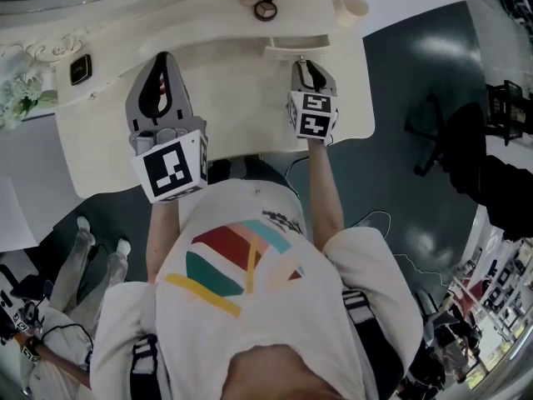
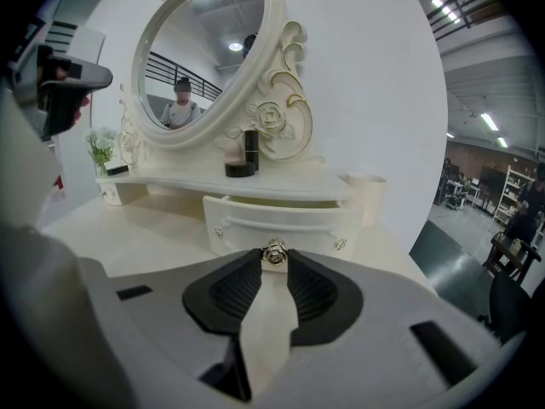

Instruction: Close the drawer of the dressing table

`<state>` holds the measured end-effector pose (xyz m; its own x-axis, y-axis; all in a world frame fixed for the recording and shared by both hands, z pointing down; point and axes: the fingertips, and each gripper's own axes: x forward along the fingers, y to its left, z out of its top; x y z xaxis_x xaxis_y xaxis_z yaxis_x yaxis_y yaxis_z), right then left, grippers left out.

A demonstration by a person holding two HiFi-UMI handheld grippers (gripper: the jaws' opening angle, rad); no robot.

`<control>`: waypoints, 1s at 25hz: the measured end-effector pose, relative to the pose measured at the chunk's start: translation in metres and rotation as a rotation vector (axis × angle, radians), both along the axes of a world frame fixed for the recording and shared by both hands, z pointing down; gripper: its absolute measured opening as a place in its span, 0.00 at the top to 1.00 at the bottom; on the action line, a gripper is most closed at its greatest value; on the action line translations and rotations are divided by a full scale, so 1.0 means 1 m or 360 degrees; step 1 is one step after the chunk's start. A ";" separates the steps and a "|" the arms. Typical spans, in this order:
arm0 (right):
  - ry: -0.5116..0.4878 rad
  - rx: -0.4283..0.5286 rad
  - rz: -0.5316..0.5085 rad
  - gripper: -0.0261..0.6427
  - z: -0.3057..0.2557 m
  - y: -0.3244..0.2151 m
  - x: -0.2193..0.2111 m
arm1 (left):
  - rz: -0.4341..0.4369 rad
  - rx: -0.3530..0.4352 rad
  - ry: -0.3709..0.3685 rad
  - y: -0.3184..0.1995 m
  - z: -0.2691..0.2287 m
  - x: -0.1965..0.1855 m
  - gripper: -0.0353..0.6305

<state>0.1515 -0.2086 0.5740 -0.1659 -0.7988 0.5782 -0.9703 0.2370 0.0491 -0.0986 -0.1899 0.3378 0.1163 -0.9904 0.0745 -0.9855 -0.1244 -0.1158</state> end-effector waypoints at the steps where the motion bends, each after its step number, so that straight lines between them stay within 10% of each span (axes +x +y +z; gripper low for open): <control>1: 0.0002 0.0001 -0.0002 0.83 0.000 -0.001 0.000 | 0.0002 0.0006 0.0001 0.000 0.001 0.000 0.94; 25: 0.0035 -0.0037 -0.0017 0.83 0.008 -0.008 -0.002 | -0.0022 -0.0020 -0.0005 -0.004 0.006 -0.004 0.94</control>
<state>0.1500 -0.2164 0.5817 -0.1614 -0.7834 0.6002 -0.9664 0.2486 0.0647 -0.1028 -0.1944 0.3440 0.1024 -0.9909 0.0870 -0.9867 -0.1123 -0.1172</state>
